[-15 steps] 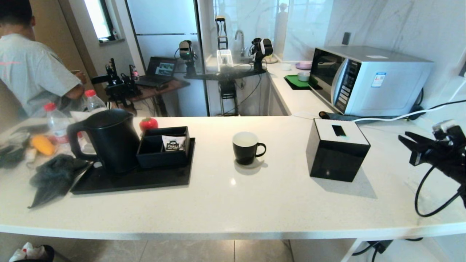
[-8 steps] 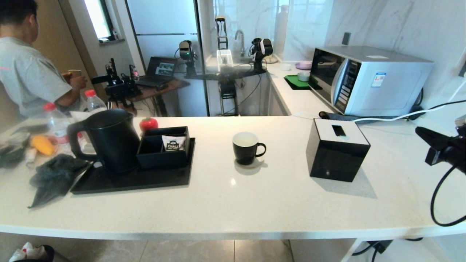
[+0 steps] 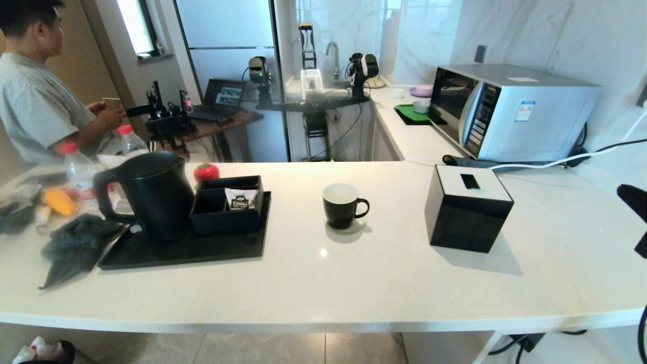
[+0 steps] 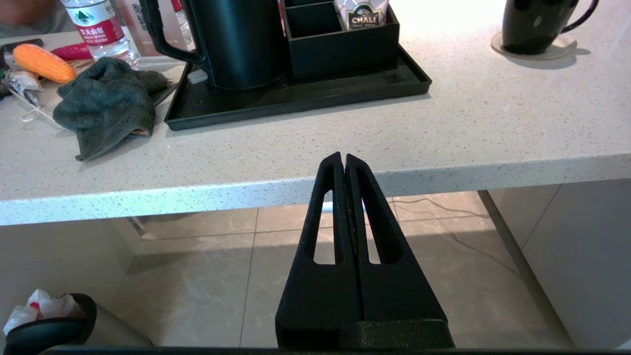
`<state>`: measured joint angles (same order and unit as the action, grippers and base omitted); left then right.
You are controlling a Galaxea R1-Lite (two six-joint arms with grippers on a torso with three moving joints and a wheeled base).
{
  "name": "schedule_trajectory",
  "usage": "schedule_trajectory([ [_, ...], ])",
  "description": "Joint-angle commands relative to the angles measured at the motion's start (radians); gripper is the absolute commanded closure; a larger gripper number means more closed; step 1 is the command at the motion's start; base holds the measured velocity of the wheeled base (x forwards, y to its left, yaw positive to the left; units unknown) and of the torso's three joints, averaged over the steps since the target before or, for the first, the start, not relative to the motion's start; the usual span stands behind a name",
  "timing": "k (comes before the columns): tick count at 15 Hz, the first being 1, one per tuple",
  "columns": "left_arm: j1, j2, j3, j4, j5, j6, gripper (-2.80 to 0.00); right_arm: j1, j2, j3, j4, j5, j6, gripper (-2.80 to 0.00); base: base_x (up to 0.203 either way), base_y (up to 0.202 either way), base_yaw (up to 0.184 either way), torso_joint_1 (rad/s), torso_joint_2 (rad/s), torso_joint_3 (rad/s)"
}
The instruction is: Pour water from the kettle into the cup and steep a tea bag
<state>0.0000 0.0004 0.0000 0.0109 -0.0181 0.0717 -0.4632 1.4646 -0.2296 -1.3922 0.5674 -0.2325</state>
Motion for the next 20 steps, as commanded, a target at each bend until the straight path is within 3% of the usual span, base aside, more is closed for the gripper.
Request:
schedule_trajectory([
  [1, 0.0, 0.0, 0.0, 0.0, -0.002, 0.0, 0.0, 0.018, -0.195, 0.075, 0.078, -0.052, 0.004, 0.0, 0.0, 0.0, 0.0, 0.0, 0.0, 0.0],
  [2, 0.0, 0.0, 0.0, 0.0, -0.002, 0.0, 0.0, 0.047, -0.245, 0.1, 0.135, -0.105, 0.005, 0.0, 0.0, 0.0, 0.0, 0.0, 0.0, 0.0],
  [8, 0.0, 0.0, 0.0, 0.0, -0.002, 0.0, 0.0, 0.385, -0.612, 0.153, 0.664, -0.598, 0.038, 0.0, 0.0, 0.0, 0.0, 0.0, 0.0, 0.0],
  [9, 0.0, 0.0, 0.0, 0.0, -0.002, 0.0, 0.0, 0.405, -0.663, 0.161, 0.73, -0.649, 0.055, 0.0, 0.0, 0.0, 0.0, 0.0, 0.0, 0.0],
  [16, 0.0, 0.0, 0.0, 0.0, -0.002, 0.0, 0.0, 0.443, -1.006, 0.191, 1.081, -0.694, 0.071, 0.0, 0.0, 0.0, 0.0, 0.0, 0.0, 0.0],
  [20, 0.0, 0.0, 0.0, 0.0, 0.0, 0.0, 0.0, 0.45, -1.137, 0.229, 1.17, -0.69, 0.059, 0.0, 0.0, 0.0, 0.0, 0.0, 0.0, 0.0],
])
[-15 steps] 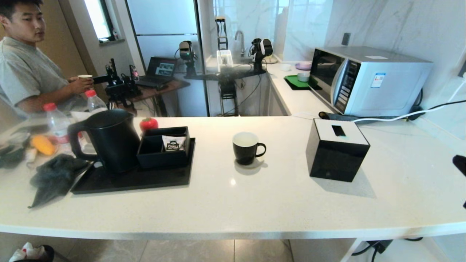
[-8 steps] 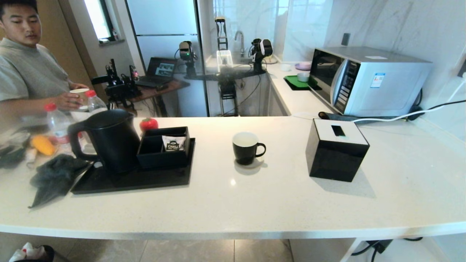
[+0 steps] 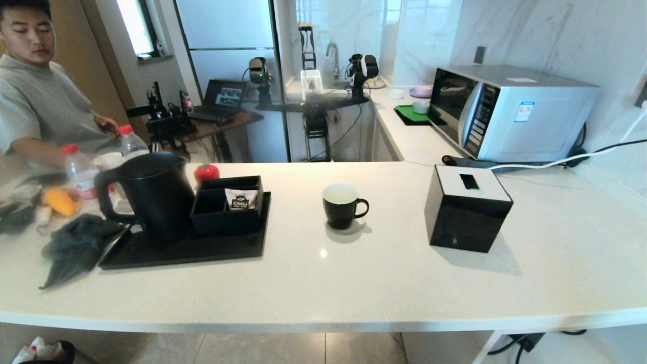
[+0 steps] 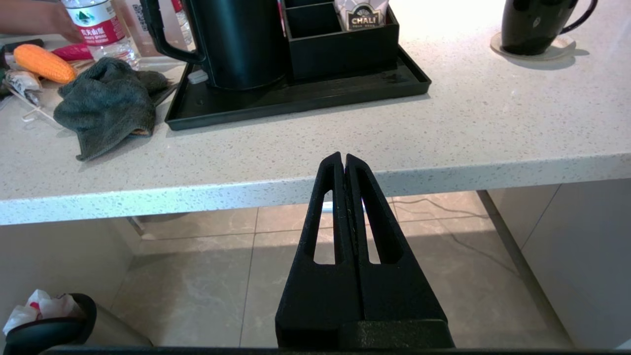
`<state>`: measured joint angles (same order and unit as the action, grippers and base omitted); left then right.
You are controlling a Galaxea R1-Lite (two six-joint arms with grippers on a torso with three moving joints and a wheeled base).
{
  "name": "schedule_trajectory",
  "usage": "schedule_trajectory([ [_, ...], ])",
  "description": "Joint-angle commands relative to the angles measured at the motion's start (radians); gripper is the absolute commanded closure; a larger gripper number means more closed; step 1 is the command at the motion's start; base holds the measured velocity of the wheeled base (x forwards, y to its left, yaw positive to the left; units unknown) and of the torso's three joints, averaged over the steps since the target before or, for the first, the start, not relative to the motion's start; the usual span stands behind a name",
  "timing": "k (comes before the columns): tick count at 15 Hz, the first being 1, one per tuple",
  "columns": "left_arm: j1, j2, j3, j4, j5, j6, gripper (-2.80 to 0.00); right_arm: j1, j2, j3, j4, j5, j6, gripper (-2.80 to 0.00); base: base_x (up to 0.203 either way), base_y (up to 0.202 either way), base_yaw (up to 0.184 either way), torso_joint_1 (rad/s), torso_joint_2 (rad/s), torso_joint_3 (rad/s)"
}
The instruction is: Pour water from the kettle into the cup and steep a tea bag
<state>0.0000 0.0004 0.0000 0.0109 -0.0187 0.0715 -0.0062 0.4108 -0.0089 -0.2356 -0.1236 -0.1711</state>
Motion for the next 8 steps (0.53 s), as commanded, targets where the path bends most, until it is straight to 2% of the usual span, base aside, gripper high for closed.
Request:
schedule_trajectory([
  [1, 0.0, 0.0, 0.0, 0.0, 0.0, 0.001, 0.0, -0.015, -0.121, 0.009, 0.04, 0.002, -0.002, 0.0, 0.0, 0.0, 0.0, 0.0, 0.0, 0.0],
  [5, 0.0, 0.0, 0.0, 0.0, -0.001, 0.001, 0.0, -0.008, -0.236, 0.009, 0.106, 0.007, -0.002, 0.0, 0.0, 0.0, 0.0, 0.0, 0.0, 0.0],
  [8, 0.0, 0.0, 0.0, 0.0, 0.0, 0.001, 0.0, 0.002, -0.382, 0.008, 0.154, 0.064, 0.008, 0.0, 0.0, 0.0, 0.0, 0.0, 0.0, 0.0],
])
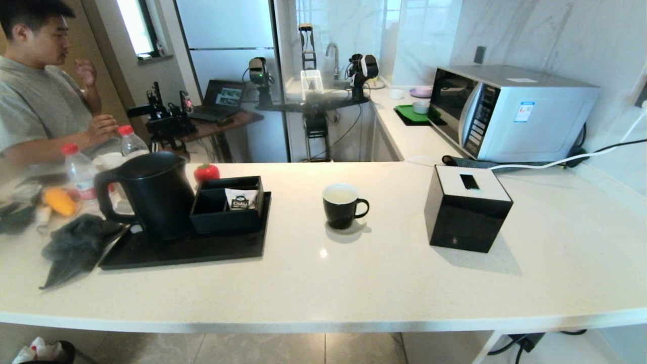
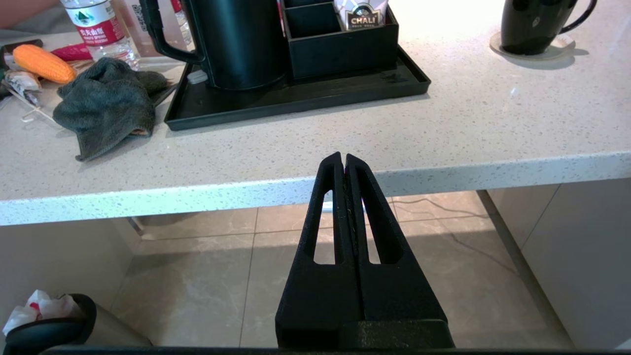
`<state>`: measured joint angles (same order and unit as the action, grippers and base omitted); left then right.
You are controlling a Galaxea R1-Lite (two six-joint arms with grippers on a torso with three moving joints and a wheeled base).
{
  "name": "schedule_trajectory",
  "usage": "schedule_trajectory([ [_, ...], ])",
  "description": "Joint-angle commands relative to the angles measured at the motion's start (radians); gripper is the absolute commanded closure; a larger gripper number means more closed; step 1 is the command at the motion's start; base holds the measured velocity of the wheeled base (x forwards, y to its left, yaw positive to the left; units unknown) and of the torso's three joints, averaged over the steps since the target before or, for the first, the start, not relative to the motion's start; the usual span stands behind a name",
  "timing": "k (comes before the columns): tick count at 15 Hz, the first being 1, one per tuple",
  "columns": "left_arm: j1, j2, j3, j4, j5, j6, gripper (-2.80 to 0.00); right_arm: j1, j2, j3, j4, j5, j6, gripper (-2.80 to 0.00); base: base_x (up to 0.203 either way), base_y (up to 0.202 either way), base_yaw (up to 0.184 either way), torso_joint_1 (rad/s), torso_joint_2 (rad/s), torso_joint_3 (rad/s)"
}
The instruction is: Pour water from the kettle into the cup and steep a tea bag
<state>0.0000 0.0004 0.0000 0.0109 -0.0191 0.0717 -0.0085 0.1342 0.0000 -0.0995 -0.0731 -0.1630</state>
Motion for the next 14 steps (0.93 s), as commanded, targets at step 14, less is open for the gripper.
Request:
schedule_trajectory([
  [14, 0.0, 0.0, 0.0, 0.0, -0.001, 0.0, 0.0, 0.008, -0.134, 0.0, 0.1, 0.088, 0.128, 0.0, 0.0, 0.0, 0.0, 0.0, 0.0, 0.0],
])
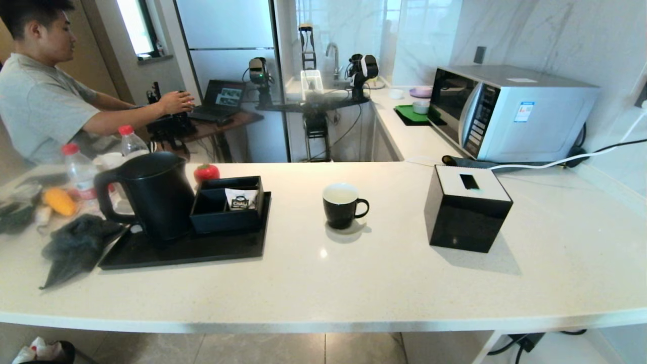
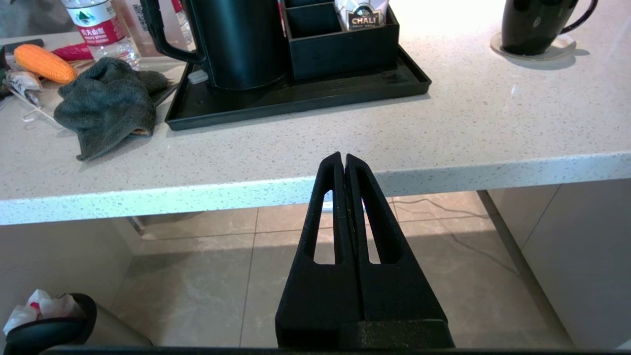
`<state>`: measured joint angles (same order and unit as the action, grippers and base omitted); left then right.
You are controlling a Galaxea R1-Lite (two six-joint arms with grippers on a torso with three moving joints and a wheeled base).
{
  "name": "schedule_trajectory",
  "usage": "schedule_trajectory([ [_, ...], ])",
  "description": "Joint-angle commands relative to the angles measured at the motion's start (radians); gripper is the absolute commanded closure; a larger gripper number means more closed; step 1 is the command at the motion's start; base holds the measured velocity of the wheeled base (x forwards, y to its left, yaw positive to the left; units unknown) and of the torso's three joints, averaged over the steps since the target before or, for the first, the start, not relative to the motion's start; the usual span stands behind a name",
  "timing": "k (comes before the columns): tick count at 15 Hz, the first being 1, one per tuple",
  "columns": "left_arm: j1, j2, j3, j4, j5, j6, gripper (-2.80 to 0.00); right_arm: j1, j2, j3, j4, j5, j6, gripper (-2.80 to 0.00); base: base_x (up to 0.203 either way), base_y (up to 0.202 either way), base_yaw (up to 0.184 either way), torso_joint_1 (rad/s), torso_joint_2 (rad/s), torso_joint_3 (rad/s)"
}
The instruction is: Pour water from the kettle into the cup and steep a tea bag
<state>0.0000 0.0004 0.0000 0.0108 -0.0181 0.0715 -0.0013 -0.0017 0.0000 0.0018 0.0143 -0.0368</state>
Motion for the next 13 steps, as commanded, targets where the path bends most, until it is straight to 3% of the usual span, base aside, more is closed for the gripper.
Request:
schedule_trajectory([
  [1, 0.0, 0.0, 0.0, 0.0, -0.002, 0.001, 0.0, 0.001, 0.002, 0.0, -0.002, 0.001, 0.003, 0.0, 0.0, 0.0, 0.0, 0.0, 0.0, 0.0],
  [13, 0.0, 0.0, 0.0, 0.0, -0.002, 0.001, 0.0, 0.001, 0.002, 0.0, -0.002, 0.001, 0.004, 0.0, 0.0, 0.0, 0.0, 0.0, 0.0, 0.0],
])
